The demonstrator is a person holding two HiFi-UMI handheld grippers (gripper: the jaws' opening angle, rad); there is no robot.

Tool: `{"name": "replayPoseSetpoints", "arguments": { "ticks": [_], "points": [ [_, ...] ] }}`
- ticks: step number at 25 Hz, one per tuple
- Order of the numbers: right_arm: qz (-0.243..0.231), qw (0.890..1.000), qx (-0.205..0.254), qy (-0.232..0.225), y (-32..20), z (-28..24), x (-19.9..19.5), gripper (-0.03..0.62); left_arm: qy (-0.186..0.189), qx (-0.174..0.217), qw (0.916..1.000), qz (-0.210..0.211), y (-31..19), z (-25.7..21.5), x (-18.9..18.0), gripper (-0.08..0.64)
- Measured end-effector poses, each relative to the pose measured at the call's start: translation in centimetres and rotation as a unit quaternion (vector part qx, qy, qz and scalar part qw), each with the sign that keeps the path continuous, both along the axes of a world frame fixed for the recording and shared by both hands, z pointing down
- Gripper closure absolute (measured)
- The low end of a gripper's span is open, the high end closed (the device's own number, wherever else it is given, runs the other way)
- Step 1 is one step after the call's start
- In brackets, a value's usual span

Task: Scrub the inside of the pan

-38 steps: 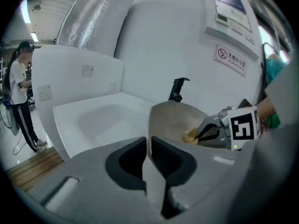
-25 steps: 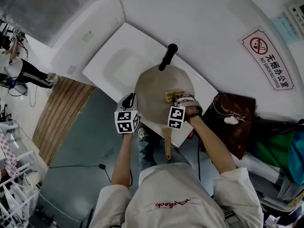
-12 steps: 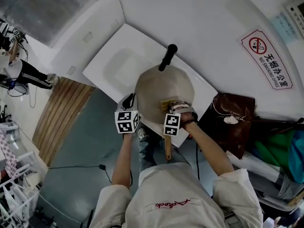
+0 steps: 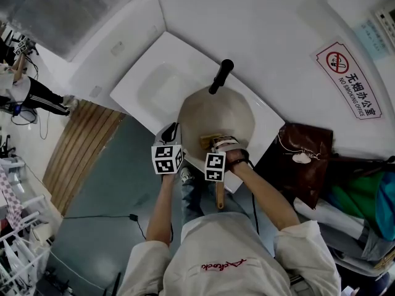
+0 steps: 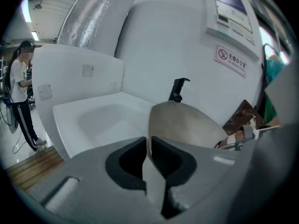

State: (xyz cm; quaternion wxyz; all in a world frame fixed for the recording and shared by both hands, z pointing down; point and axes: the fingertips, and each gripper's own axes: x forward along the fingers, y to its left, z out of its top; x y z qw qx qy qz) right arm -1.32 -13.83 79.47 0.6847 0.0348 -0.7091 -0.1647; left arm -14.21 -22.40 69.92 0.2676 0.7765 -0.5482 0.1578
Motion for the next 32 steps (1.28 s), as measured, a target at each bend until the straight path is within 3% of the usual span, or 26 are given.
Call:
{"name": "replayPoseSetpoints", "arguments": {
  "ticks": [13, 32],
  "points": [
    [-0.005, 1.000, 0.017, -0.013, -2.6, -0.5, -4.0, 0.565, 0.003, -0.001, 1.0000, 0.007, 0.0, 0.0, 0.0, 0.523],
    [-0.015, 0.998, 0.056, -0.009, -8.5, -1.5, -5.7, 0.565, 0.001, -0.004, 0.9999, 0.016, 0.0, 0.0, 0.0, 0.523]
  ]
}}
